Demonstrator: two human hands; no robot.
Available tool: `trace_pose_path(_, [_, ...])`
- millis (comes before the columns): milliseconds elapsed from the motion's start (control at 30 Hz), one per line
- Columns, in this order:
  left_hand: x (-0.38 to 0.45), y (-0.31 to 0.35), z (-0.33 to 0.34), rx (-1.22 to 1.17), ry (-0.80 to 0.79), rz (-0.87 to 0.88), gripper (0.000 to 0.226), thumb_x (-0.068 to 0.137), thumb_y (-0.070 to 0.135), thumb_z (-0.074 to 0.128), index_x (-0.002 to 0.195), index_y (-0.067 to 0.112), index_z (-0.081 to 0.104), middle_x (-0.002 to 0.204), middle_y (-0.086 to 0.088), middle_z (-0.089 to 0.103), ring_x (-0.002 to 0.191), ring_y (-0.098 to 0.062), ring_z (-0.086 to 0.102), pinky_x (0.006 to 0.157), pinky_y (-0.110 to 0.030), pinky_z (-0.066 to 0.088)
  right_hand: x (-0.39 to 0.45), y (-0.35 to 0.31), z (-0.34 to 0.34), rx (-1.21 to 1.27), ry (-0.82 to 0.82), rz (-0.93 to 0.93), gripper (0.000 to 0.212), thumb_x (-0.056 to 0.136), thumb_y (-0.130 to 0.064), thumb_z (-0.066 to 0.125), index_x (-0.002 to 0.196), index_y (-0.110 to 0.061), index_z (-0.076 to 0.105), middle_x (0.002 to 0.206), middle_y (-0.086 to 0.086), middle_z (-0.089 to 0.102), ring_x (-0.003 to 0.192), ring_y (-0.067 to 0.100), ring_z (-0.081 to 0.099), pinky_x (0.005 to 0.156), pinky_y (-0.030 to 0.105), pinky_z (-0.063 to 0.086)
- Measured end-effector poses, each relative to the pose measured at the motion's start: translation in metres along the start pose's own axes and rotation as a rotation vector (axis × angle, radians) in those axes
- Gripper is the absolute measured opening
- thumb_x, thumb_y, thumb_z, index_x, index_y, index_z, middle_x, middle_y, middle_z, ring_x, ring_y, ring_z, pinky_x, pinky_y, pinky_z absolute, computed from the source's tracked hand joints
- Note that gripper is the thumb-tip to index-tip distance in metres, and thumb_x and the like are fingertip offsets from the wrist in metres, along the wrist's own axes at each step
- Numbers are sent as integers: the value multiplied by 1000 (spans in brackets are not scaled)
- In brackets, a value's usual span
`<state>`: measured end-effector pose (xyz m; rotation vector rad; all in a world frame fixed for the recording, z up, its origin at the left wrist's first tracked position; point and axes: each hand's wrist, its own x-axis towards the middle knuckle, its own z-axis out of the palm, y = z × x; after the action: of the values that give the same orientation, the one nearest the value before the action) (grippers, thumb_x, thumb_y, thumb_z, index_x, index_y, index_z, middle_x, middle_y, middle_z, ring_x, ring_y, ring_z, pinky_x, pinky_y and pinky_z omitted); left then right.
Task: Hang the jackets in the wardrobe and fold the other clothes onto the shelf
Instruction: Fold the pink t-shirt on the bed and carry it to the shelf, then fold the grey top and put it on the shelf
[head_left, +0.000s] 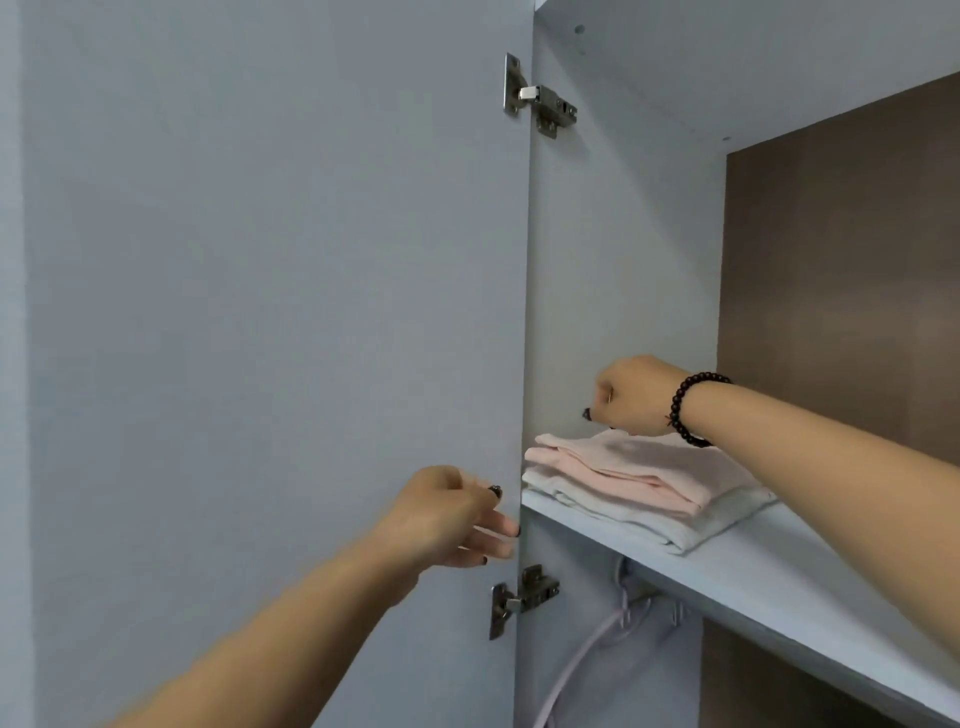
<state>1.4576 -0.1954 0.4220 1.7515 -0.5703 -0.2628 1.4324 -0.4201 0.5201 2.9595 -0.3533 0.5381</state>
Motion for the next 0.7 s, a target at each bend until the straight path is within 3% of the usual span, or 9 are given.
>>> trace_pose_path(267, [-98,-35,-97,382,116,-30,9,91,16,50,96,13,57,76,3,76,68,-12,73,62,-25,54,-79,-121,12,171,-26,-295,18,88,-46,53,90,-29,60,91,-13,61,87,8,56,75,26,48])
trace_pose_path(500, [-206,-67,-176,554,166,-173,8,91,16,51,95,15,59,79,4,76,67,-10,73,58,-22,52,-139,-250,13,191,-110,-540,28,90,-49,49,106,-28,59,101,-14,59,90,8,57,81,31,52])
trace_pose_path(700, [-327,-87,-248,639,300,-262,8,91,22,51,92,17,58,80,5,75,65,-7,72,49,-13,45,-208,-373,2,322,-150,-709,28,89,-53,48,105,-31,57,97,-19,56,85,4,58,77,31,56])
